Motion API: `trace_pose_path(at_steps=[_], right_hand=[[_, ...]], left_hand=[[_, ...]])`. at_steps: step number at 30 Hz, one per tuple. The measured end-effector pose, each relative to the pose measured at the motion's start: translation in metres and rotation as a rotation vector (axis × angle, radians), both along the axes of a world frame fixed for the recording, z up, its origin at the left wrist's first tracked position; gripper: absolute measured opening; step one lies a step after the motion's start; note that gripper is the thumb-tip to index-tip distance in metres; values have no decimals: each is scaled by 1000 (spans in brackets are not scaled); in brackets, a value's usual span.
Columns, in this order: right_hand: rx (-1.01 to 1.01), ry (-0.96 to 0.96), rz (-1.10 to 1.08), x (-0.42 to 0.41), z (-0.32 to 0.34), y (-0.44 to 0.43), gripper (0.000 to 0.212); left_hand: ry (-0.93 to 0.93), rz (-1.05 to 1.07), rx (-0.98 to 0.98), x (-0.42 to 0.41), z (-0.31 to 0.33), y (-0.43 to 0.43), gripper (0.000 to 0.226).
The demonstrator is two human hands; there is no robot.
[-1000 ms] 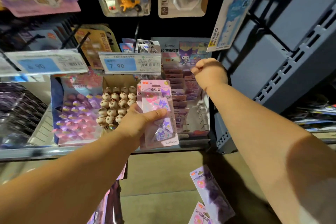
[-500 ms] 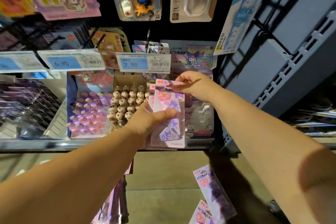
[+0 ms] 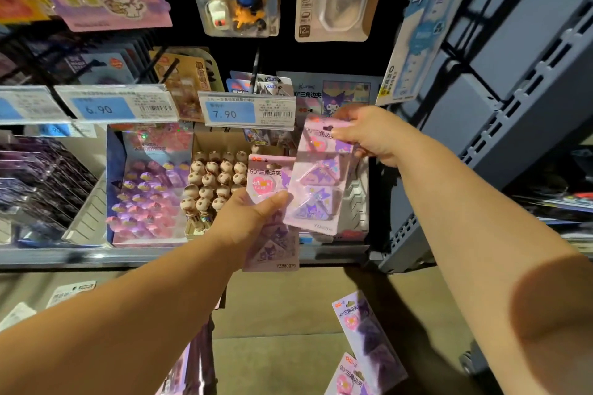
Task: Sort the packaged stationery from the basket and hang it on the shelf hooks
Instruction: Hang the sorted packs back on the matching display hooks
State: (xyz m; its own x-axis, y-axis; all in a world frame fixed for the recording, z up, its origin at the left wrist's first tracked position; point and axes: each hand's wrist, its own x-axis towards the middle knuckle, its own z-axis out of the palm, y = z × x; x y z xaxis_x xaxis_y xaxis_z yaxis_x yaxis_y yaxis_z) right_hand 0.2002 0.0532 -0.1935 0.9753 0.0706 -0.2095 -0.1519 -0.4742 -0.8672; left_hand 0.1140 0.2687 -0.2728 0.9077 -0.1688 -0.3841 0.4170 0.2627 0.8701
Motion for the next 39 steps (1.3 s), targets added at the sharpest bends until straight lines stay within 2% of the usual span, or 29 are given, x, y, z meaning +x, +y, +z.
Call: trace_pose_path(at_steps=[2, 7, 9, 12, 15, 17, 23, 28, 31, 35, 39], right_hand=[[1, -40, -47, 3, 4, -6, 22], [-50, -125, -229, 6, 6, -12, 26], [-101, -110, -286, 5, 6, -12, 31], [-72, -65, -320, 7, 5, -15, 41], [-70, -69, -383, 5, 8, -20, 25], [-73, -80, -416, 5, 7, -22, 23], [-200, -93, -397, 0, 4, -15, 27], [-194, -115, -275, -9, 0, -15, 12], [-157, -70, -285, -14, -2, -16, 33], [-137, -88, -277, -22, -8, -16, 7], [-202, -85, -284, -28, -8, -15, 18]], left_hand=[[12, 51, 44, 1, -2, 1, 15], [49, 59, 54, 0, -6, 6, 28], [54, 55, 48, 0, -5, 6, 29], [50, 39, 45, -2, -6, 6, 27], [49, 37, 57, -4, -7, 6, 21], [39, 26, 70, -4, -9, 8, 25], [45, 14, 67, -2, -13, 12, 39], [39, 16, 72, -1, -13, 12, 37], [27, 14, 73, -1, -14, 11, 32], [34, -2, 39, -1, -13, 12, 34], [34, 7, 22, -1, -9, 11, 44]])
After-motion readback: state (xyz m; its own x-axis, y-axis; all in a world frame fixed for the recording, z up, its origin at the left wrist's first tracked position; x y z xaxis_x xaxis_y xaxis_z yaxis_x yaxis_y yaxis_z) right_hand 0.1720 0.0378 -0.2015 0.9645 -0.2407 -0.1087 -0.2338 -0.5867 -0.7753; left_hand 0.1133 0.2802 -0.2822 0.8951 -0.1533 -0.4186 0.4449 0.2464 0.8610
